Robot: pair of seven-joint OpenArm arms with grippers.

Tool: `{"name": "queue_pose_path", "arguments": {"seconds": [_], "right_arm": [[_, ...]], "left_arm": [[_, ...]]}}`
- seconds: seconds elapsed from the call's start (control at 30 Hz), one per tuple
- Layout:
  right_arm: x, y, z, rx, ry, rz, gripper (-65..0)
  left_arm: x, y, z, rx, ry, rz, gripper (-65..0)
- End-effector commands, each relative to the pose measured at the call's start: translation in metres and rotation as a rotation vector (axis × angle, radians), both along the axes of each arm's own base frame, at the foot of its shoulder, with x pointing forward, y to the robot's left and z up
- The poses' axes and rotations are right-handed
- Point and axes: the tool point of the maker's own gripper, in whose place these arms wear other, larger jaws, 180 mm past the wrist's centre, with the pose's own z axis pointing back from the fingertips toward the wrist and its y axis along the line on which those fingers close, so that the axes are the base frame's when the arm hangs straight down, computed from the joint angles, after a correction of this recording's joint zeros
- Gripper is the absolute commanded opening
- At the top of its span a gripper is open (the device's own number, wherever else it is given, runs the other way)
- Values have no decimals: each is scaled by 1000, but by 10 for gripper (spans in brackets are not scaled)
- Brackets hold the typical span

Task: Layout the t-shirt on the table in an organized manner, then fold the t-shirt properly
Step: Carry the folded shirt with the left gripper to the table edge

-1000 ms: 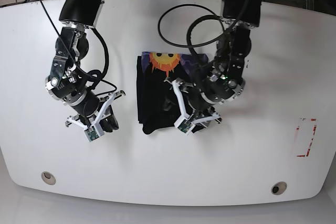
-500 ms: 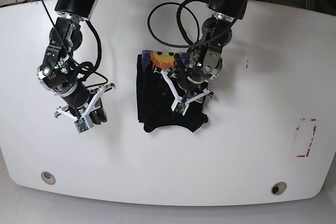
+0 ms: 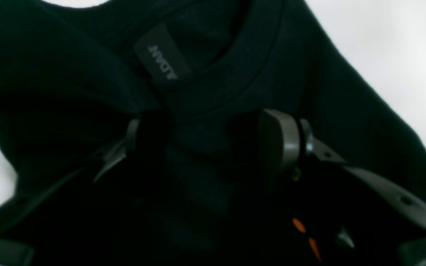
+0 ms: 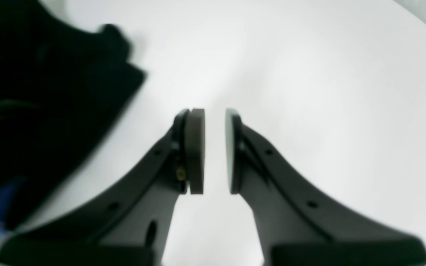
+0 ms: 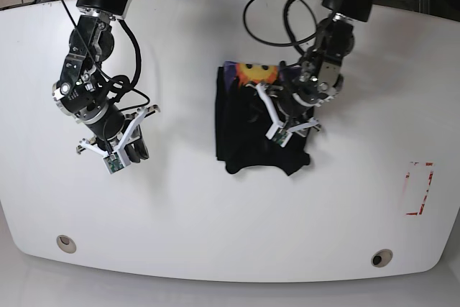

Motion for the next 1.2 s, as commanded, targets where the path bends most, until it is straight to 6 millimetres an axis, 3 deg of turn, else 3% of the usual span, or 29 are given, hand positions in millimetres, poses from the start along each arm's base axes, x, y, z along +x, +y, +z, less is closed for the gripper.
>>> {"name": "queue_pose_path", "arguments": {"seconds": [0.0,0.27,0.5,0.77,1.17], "right_arm": [[5,0,15,11,-54,5,-553],[1,0,11,10,-43,5,-553],[-4,3,23,-8,-77,13,-553],[-7,5,30,-17,-98,19,-553],[-11,5,26,-20,-88,22,-553]], "left_arm": [[-26,72,-25,260,133,8,-276],[-33,163,6,432,139,-27,-276],[-47,247,23,592,183,-34,-276],[-58,304,42,681,206,32,-276],[-67,357,47,722,238,87,-276]]}}
